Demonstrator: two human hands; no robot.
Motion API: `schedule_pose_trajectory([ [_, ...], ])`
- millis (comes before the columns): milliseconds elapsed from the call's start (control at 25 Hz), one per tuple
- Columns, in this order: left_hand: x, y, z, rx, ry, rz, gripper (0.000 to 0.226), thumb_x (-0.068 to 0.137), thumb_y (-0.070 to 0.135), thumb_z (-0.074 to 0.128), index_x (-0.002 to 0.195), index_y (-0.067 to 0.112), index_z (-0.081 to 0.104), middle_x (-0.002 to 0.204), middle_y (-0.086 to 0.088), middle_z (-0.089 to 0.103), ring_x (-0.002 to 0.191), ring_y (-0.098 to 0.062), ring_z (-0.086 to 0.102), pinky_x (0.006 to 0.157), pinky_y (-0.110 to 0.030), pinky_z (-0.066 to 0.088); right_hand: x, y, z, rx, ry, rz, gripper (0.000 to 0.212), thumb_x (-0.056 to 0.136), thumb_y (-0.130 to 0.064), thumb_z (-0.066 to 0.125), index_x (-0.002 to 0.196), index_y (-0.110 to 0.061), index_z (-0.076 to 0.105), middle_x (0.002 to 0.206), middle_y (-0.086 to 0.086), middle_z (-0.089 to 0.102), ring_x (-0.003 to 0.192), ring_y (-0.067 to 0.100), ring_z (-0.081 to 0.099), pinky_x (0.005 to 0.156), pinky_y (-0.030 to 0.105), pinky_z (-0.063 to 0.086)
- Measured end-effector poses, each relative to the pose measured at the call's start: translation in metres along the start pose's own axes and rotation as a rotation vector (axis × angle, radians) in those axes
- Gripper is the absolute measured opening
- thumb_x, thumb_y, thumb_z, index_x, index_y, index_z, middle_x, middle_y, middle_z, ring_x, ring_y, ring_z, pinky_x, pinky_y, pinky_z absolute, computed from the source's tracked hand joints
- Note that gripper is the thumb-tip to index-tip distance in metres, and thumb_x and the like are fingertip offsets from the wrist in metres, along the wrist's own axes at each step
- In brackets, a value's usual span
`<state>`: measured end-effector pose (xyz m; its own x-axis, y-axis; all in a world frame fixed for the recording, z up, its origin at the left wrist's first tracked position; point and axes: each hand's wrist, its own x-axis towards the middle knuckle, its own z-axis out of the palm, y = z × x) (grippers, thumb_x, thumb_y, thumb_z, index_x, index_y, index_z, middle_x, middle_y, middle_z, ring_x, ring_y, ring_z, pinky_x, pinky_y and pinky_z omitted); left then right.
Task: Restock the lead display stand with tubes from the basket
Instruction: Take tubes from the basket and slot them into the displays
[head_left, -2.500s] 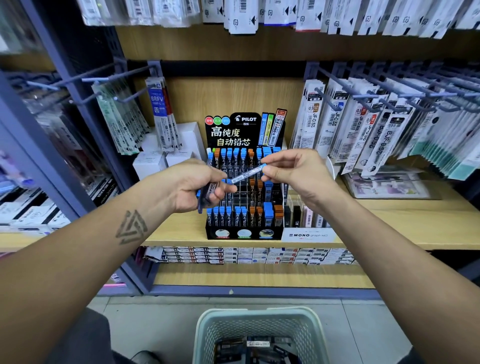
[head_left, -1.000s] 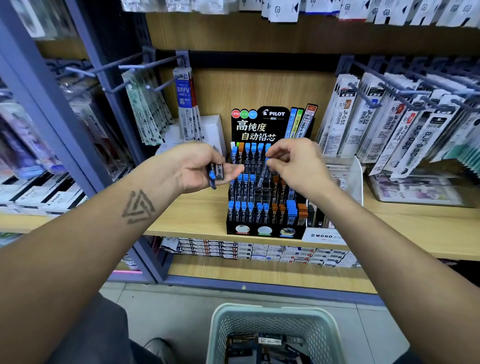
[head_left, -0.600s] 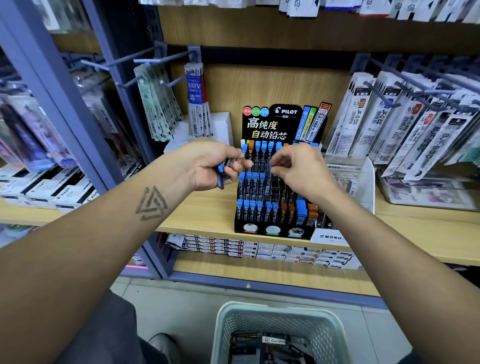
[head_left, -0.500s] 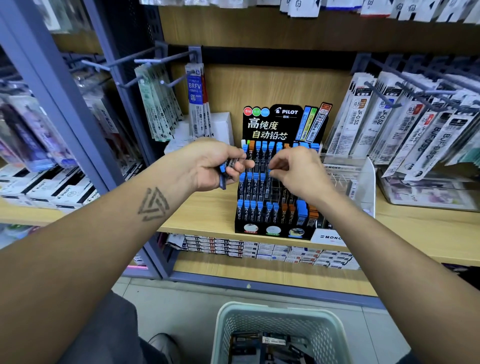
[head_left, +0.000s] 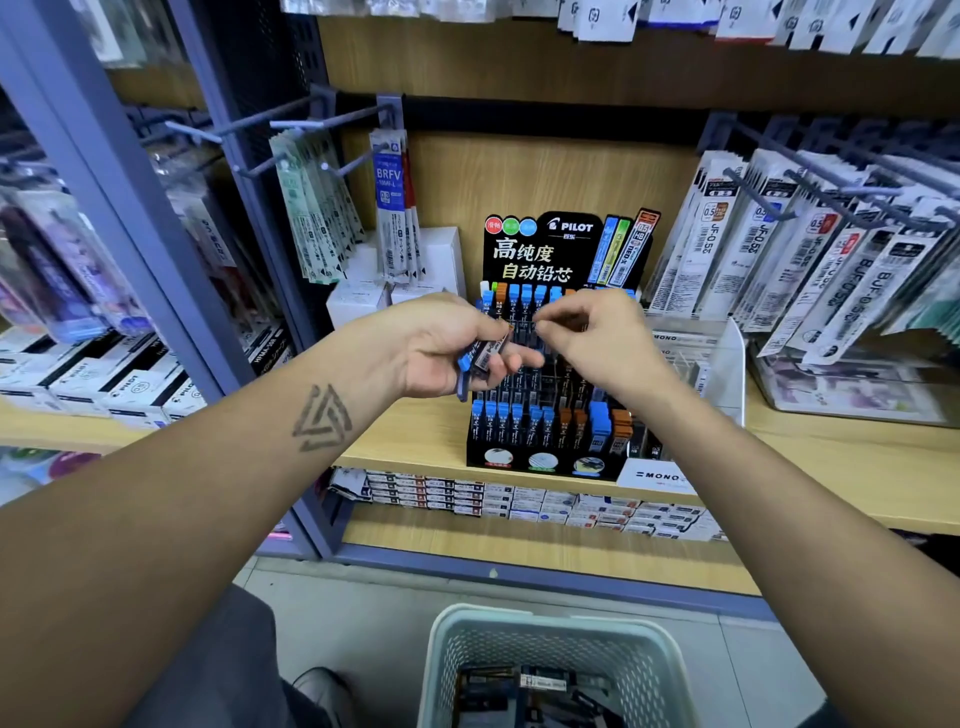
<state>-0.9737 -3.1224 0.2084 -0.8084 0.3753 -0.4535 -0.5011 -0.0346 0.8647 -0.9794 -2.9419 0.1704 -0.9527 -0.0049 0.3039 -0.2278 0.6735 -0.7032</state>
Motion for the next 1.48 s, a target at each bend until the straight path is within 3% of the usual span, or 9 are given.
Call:
schedule_pose_trajectory([
  [80, -0.001, -0.003, 0.003, 0.031, -0.025, 0.034, 0.025, 0.105, 0.003, 0.043, 0.125, -0.012, 0.048, 0.101, -0.031, 0.07, 0.059, -0.019, 0.067, 0.047, -0.021, 0.053, -0.003, -0.005, -0.005, 0.385, -0.148, 0.147, 0.014, 0.089, -0.013, 0.074, 0.102, -0.015, 0.078, 0.092, 0.001, 0.077, 0.093, 0.014, 0.07, 0.089, 0.03, 0.053],
  [280, -0.007, -0.006, 0.015, 0.052, -0.11, 0.039, 0.022, 0.105, 0.004, 0.042, 0.12, -0.007, 0.055, 0.106, -0.036, 0.068, 0.076, -0.03, 0.074, 0.061, -0.037, 0.063, -0.01, 0.001, -0.02, 0.683, -0.225, 0.249, 0.018, 0.079, 0.004, 0.076, 0.095, -0.005, 0.077, 0.09, 0.012, 0.076, 0.087, 0.024, 0.071, 0.083, 0.032, 0.055],
  [400, -0.007, -0.006, 0.015, 0.034, -0.131, 0.024, 0.02, 0.107, 0.004, 0.038, 0.118, -0.002, 0.054, 0.108, -0.035, 0.068, 0.084, -0.034, 0.075, 0.066, -0.044, 0.063, -0.012, 0.001, -0.028, 0.702, -0.166, 0.252, 0.014, 0.08, 0.004, 0.076, 0.088, -0.007, 0.077, 0.086, 0.013, 0.074, 0.079, 0.023, 0.065, 0.079, 0.032, 0.053],
  [640, -0.002, -0.01, 0.021, 0.132, -0.13, 0.084, 0.018, 0.104, 0.004, 0.045, 0.116, -0.003, 0.057, 0.1, -0.025, 0.072, 0.072, -0.025, 0.073, 0.053, -0.028, 0.057, -0.014, 0.005, -0.037, 0.708, -0.224, 0.28, 0.015, 0.082, -0.003, 0.077, 0.097, -0.005, 0.076, 0.085, 0.01, 0.074, 0.072, 0.018, 0.064, 0.08, 0.035, 0.051],
  [800, -0.001, -0.012, 0.025, 0.128, -0.151, 0.08, 0.02, 0.105, 0.006, 0.044, 0.119, -0.001, 0.056, 0.105, -0.028, 0.071, 0.084, -0.034, 0.075, 0.063, -0.039, 0.062, -0.015, 0.011, -0.046, 0.73, -0.161, 0.285, 0.023, 0.08, 0.006, 0.075, 0.102, -0.001, 0.074, 0.087, 0.014, 0.075, 0.075, 0.021, 0.068, 0.082, 0.034, 0.056],
  [920, 0.002, -0.011, 0.032, 0.211, -0.151, 0.078, 0.02, 0.106, 0.008, 0.043, 0.121, 0.001, 0.055, 0.109, -0.027, 0.071, 0.075, -0.03, 0.074, 0.051, -0.028, 0.057, -0.016, 0.019, -0.066, 0.755, -0.105, 0.278, 0.027, 0.08, 0.007, 0.075, 0.106, 0.002, 0.072, 0.091, 0.017, 0.076, 0.078, 0.023, 0.072, 0.075, 0.029, 0.057],
  [1160, 0.021, -0.01, 0.05, 0.215, 0.01, 0.1, 0.016, 0.103, 0.002, 0.046, 0.116, -0.004, 0.051, 0.087, -0.026, 0.071, 0.042, -0.013, 0.043, 0.034, -0.018, 0.028, -0.023, 0.03, -0.097, 0.67, -0.034, 0.213, 0.017, 0.08, 0.006, 0.075, 0.096, 0.0, 0.073, 0.086, 0.018, 0.075, 0.073, 0.025, 0.071, 0.076, 0.032, 0.059],
  [1320, 0.025, -0.006, 0.057, 0.132, -0.038, 0.013, 0.006, 0.098, -0.001, 0.045, 0.1, 0.001, 0.05, 0.078, -0.017, 0.064, 0.048, -0.011, 0.044, 0.036, -0.018, 0.033, -0.024, 0.043, -0.103, 0.181, -0.048, 0.136, 0.013, 0.08, -0.002, 0.08, 0.089, -0.011, 0.076, 0.084, 0.006, 0.076, 0.073, 0.02, 0.074, 0.079, 0.035, 0.061],
  [1480, 0.026, -0.007, 0.06, 0.079, -0.085, -0.006, 0.019, 0.098, -0.003, 0.048, 0.113, -0.012, 0.056, 0.081, -0.018, 0.067, 0.058, -0.013, 0.056, 0.046, -0.018, 0.047, -0.027, 0.054, -0.089, -0.039, -0.045, 0.078, 0.015, 0.081, -0.015, 0.082, 0.082, -0.029, 0.077, 0.079, -0.011, 0.075, 0.077, 0.013, 0.073, 0.082, 0.04, 0.061],
])
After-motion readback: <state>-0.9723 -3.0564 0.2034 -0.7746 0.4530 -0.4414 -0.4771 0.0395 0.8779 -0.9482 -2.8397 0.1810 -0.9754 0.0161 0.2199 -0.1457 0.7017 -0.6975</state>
